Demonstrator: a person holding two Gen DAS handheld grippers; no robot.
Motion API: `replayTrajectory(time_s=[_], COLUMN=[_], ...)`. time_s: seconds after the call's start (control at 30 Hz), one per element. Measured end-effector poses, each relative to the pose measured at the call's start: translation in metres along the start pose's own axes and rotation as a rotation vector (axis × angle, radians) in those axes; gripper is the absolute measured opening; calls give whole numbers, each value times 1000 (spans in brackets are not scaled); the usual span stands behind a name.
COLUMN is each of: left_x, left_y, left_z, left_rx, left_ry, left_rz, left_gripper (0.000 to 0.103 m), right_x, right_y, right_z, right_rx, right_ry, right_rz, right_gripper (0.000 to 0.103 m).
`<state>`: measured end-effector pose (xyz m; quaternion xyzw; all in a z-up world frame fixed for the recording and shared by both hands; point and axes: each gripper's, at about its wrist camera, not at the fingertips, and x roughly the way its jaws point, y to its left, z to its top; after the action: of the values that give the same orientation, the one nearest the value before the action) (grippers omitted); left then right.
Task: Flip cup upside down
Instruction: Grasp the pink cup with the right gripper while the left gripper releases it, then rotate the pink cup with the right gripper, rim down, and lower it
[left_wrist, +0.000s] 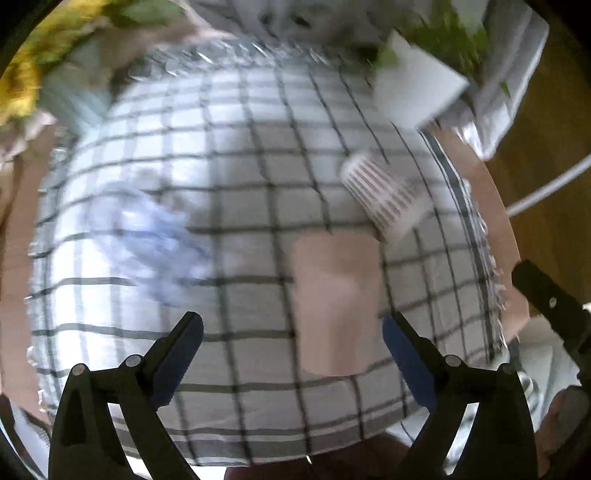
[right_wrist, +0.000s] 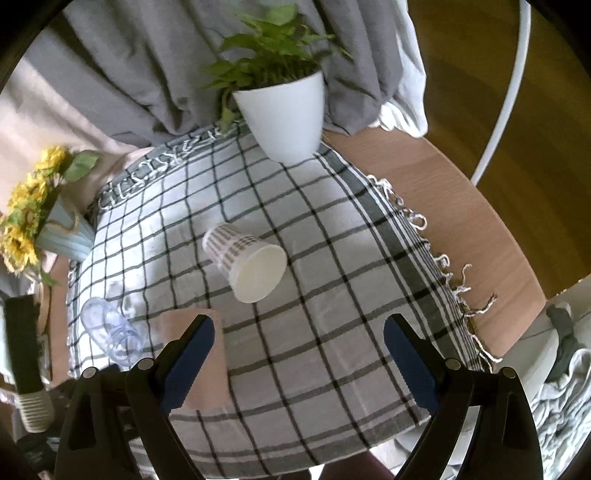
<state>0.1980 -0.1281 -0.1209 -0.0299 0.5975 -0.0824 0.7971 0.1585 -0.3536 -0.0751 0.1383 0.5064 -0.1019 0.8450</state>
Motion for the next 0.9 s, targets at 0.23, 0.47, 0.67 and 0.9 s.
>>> replayTrajectory(time_s=[0.23, 0.47, 0.67, 0.9], left_x=[-29, -29, -18, -3], left_y=[49, 76, 89, 98], left_z=[-18, -43, -57, -66], left_rx=[-151, -186, -156, -131], left_ry=[-134, -180, -167, -138], left_rz=[90, 199, 246, 270], left_gripper=[100, 100, 100, 100], right_x=[3, 24, 47, 60], right_y=[30, 56, 69, 81], right_z=[-18, -47, -67, -75], right_rx=[-41, -114, -132, -164], right_ry=[19, 94, 173, 171], right_rz=[30, 56, 101, 93], right_gripper=[93, 93, 93, 93])
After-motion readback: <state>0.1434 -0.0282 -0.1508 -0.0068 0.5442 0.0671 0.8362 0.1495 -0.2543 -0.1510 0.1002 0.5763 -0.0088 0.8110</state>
